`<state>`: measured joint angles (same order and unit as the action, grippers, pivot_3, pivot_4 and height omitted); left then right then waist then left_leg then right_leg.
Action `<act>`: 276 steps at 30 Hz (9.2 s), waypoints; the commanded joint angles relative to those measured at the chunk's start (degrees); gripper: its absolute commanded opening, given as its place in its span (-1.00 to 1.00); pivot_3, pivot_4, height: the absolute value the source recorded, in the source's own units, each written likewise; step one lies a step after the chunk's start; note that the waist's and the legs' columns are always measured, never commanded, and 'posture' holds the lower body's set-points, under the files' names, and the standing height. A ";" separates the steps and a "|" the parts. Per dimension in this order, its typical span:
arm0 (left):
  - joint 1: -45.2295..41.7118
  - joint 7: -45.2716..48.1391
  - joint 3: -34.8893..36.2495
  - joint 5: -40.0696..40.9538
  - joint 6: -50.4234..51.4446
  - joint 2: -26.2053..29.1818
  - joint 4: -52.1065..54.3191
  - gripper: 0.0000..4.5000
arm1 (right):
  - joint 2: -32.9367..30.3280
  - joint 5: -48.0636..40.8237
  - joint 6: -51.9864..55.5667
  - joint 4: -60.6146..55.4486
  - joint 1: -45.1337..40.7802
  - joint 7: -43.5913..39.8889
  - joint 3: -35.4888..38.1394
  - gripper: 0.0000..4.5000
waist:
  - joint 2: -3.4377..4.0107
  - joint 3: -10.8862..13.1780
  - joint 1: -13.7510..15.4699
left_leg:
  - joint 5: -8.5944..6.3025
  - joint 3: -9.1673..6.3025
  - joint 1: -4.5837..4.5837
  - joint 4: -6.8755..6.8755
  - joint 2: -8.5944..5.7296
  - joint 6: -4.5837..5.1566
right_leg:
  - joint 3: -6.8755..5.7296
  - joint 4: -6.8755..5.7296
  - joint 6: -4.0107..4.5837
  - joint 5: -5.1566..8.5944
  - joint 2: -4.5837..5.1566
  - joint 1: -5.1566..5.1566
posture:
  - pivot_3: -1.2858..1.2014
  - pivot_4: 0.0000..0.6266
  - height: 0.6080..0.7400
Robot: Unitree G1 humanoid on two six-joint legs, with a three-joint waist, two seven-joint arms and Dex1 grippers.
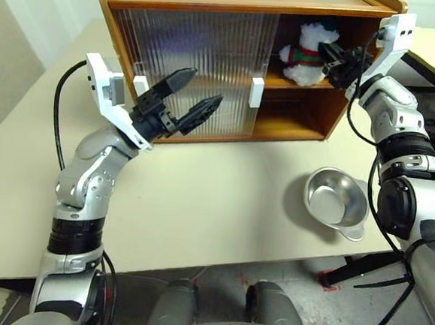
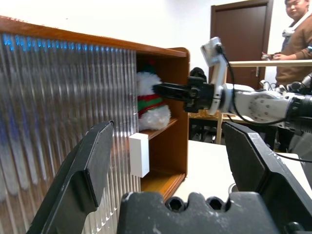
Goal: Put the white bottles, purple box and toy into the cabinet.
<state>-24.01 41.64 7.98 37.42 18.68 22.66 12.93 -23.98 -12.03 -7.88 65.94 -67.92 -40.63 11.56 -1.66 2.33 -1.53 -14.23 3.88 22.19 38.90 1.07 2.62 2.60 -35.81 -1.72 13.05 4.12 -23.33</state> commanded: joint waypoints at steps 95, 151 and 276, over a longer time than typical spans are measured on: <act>-4.19 5.14 -2.75 0.70 2.86 -1.18 -4.70 1.00 | -8.61 -79.07 74.32 -62.81 76.14 16.20 35.61 0.99 | 0.01 0.03 -0.73 | -0.08 0.08 0.01 0.01 -0.01 -0.14 | 0.13 0.31 -0.08 0.27 -0.09 0.07 | 0.01 -1.00 1.00; -3.38 3.24 -0.91 1.37 5.35 0.34 -1.33 1.00 | -8.27 -72.41 77.00 -62.81 84.61 7.06 20.37 0.99 | -0.15 0.08 -0.31 | -0.17 0.07 0.07 0.01 0.00 -0.28 | 0.17 0.47 0.06 0.36 -0.08 0.09 | 0.05 -1.00 1.00; 1.78 -3.88 4.17 3.15 8.01 4.73 8.60 1.00 | 8.63 -42.79 38.03 5.93 16.25 3.32 27.07 -0.98 | -0.23 0.12 5.09 | -0.07 0.04 0.12 -0.14 0.05 -0.12 | 0.10 0.37 -0.18 -0.07 -0.17 -0.04 | 0.23 -1.00 1.00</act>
<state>-22.88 38.20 12.24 40.15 26.14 26.96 20.12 -15.47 -55.62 31.59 70.77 -50.78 -38.24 37.38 -1.88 2.45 3.56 -14.31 3.92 22.31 38.76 1.13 2.50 2.70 -35.44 -1.89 12.99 3.95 -23.38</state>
